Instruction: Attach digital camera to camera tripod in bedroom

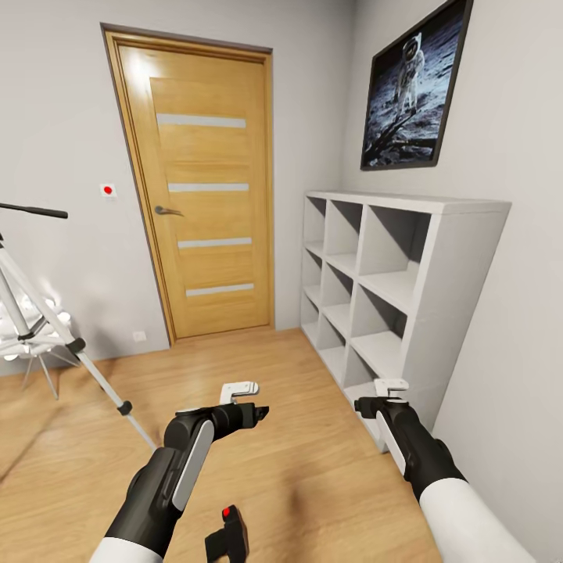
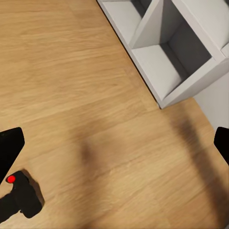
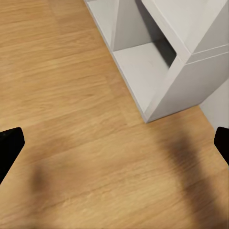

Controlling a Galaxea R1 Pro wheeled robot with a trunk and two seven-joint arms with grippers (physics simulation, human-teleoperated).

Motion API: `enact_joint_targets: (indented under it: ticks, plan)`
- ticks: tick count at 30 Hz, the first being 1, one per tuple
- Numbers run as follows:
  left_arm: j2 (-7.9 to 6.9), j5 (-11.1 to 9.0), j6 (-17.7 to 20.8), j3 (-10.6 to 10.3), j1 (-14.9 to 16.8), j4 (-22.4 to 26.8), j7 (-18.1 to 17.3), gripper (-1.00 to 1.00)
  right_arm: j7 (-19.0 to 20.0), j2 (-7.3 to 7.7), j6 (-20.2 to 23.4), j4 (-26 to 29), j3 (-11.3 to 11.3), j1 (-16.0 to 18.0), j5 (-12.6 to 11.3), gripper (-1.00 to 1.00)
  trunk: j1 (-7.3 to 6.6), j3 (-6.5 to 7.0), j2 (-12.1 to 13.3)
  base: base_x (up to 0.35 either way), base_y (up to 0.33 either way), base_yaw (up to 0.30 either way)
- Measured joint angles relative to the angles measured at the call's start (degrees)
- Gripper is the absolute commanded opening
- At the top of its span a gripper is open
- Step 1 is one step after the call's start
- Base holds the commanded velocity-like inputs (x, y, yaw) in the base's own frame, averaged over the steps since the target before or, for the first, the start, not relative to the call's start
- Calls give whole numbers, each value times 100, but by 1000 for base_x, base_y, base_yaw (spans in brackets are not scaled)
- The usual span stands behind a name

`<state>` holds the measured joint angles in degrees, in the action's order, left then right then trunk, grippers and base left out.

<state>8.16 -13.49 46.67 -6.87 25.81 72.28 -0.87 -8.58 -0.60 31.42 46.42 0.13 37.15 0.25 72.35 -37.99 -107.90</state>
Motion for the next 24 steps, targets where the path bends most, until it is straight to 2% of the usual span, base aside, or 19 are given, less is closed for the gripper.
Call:
enact_joint_targets:
  ticks: [13,24]
  plan:
    - [3,-35,26,14,0,6,0,100,4,0,0,0,8,0,8,100,286,-233,-521,0,0,0]
    - [0,-299,42,17,0,8,4,100,0,0,0,0,11,0,12,100,527,-431,-963,0,0,0]
